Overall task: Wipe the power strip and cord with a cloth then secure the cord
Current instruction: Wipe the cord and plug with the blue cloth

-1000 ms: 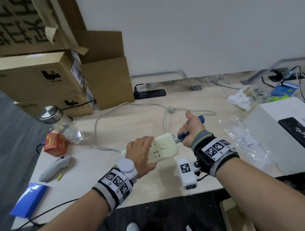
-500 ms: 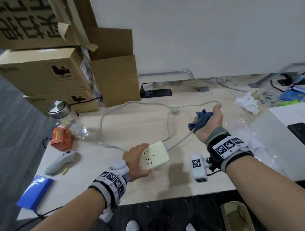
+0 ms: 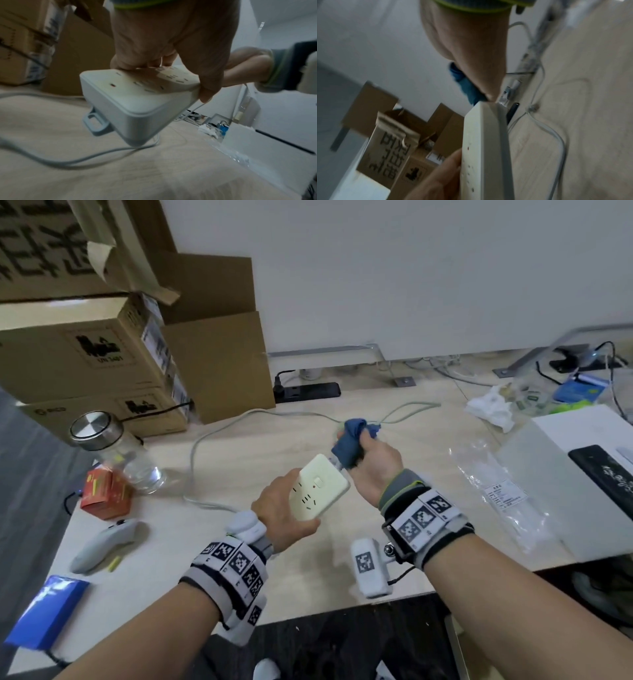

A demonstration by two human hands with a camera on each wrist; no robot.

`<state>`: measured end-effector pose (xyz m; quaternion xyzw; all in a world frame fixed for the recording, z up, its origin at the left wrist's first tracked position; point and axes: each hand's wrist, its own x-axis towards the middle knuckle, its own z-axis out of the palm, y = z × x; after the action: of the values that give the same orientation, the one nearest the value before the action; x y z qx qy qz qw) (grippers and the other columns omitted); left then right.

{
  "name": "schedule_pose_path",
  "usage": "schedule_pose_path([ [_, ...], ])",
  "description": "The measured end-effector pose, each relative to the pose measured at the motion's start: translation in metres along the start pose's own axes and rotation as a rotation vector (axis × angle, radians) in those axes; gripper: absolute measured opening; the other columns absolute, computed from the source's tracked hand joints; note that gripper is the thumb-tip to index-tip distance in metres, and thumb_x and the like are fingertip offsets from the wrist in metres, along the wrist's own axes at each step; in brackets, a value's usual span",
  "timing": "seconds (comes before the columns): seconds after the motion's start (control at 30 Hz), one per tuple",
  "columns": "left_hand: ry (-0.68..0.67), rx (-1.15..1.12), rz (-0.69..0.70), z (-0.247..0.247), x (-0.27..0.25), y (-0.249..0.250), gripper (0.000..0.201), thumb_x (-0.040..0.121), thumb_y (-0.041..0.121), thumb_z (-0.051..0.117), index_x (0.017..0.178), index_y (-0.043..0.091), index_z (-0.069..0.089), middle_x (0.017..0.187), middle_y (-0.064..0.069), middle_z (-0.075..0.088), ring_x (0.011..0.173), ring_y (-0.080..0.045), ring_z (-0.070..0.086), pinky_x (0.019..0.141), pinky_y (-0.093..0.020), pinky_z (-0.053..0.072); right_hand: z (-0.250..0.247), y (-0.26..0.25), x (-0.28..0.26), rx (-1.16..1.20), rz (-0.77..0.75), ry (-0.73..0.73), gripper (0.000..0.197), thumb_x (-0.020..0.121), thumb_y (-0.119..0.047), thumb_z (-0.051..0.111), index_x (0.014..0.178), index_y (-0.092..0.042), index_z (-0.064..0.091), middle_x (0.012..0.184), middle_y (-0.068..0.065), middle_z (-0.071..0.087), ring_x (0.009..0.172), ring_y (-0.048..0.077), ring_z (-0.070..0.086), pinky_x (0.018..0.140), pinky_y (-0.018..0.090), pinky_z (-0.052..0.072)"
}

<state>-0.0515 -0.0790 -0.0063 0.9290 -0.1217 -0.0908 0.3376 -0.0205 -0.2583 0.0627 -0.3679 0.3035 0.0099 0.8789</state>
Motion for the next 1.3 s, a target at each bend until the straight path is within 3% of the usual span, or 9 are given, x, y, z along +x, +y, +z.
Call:
schedule_pose_path([
  [0.2,0.052,0.208,0.081,0.005,-0.009,0.016,0.085,0.06,0.052,0.066,0.136,0.037,0.029,0.112,0.008,0.052,0.099,-0.021,0.05,0.081,-0.035,0.037,-0.003,0.003,0.016,-0.152,0.043,0.275,0.014,0.088,-0.014,0.062,0.089,-0.002,0.055,0.055,0.009,0.057,0.046,0.019,0.052,0.049,0.031,0.044],
  [0.37,0.073,0.343,0.213,0.012,-0.018,0.018,0.088,0.064,0.047,0.067,0.139,0.031,0.027,0.121,0.008,0.049,0.104,-0.021,0.047,0.084,-0.036,0.031,-0.013,0.006,0.014,-0.229,0.076,0.313,0.062,0.055,-0.056,0.078,0.096,-0.014,0.057,0.072,0.002,0.061,0.059,0.018,0.057,0.052,0.028,0.047],
  [0.53,-0.032,0.382,0.346,0.01,-0.034,-0.014,0.087,0.059,0.049,0.064,0.138,0.028,0.032,0.117,0.008,0.052,0.096,-0.02,0.051,0.08,-0.033,0.033,-0.032,-0.021,0.021,-0.242,0.137,0.366,0.027,0.085,-0.04,0.063,0.086,-0.018,0.047,0.062,-0.002,0.033,0.051,0.016,0.026,0.045,0.025,0.026],
  [0.63,-0.107,0.373,0.34,0.011,-0.04,-0.031,0.089,0.059,0.052,0.062,0.139,0.027,0.031,0.119,0.008,0.052,0.099,-0.019,0.051,0.083,-0.033,0.034,-0.039,-0.029,0.019,-0.335,0.115,0.37,0.026,0.086,-0.03,0.064,0.077,-0.015,0.046,0.054,-0.002,0.028,0.04,0.016,0.021,0.041,0.024,0.022],
  [0.83,-0.332,0.523,0.346,0.002,-0.039,-0.058,0.091,0.059,0.048,0.066,0.14,0.029,0.031,0.126,0.009,0.052,0.108,-0.02,0.053,0.09,-0.035,0.035,-0.056,-0.057,0.024,-0.379,-0.004,0.436,0.015,0.082,-0.022,0.066,0.087,-0.015,0.054,0.06,0.0,0.035,0.044,0.016,0.026,0.042,0.024,0.026],
  [0.97,-0.449,0.651,0.265,-0.008,-0.032,-0.06,0.09,0.07,0.048,0.062,0.145,0.031,0.016,0.137,0.012,0.043,0.121,-0.014,0.045,0.102,-0.032,0.026,-0.068,-0.082,0.026,-0.398,-0.085,0.424,0.024,0.079,-0.03,0.066,0.082,-0.015,0.046,0.074,0.004,0.049,0.052,0.016,0.037,0.039,0.023,0.029],
  [1.1,-0.573,0.892,0.277,0.004,-0.012,-0.041,0.092,0.07,0.042,0.069,0.144,0.03,0.015,0.133,0.004,0.046,0.117,-0.02,0.048,0.101,-0.037,0.029,-0.051,-0.069,0.018,-0.493,-0.194,0.327,0.029,0.074,-0.028,0.074,0.081,-0.013,0.05,0.044,-0.002,0.036,0.036,0.016,0.031,0.044,0.029,0.029],
  [1.17,-0.671,1.041,0.257,0.011,-0.005,-0.038,0.095,0.071,0.039,0.073,0.144,0.028,0.014,0.134,0.0,0.045,0.118,-0.024,0.048,0.101,-0.04,0.029,-0.05,-0.063,0.014,-0.488,-0.19,0.253,0.031,0.075,-0.03,0.076,0.08,-0.013,0.051,0.045,-0.003,0.036,0.037,0.015,0.032,0.047,0.029,0.03],
  [1.3,-0.772,1.059,0.151,0.017,-0.007,-0.052,0.101,0.072,0.041,0.075,0.147,0.026,0.009,0.14,-0.003,0.04,0.125,-0.026,0.044,0.105,-0.043,0.026,-0.05,-0.068,0.003,-0.515,-0.049,0.099,0.055,0.074,-0.069,0.058,0.069,-0.016,0.048,0.056,-0.001,0.041,0.042,0.016,0.035,0.045,0.026,0.031],
])
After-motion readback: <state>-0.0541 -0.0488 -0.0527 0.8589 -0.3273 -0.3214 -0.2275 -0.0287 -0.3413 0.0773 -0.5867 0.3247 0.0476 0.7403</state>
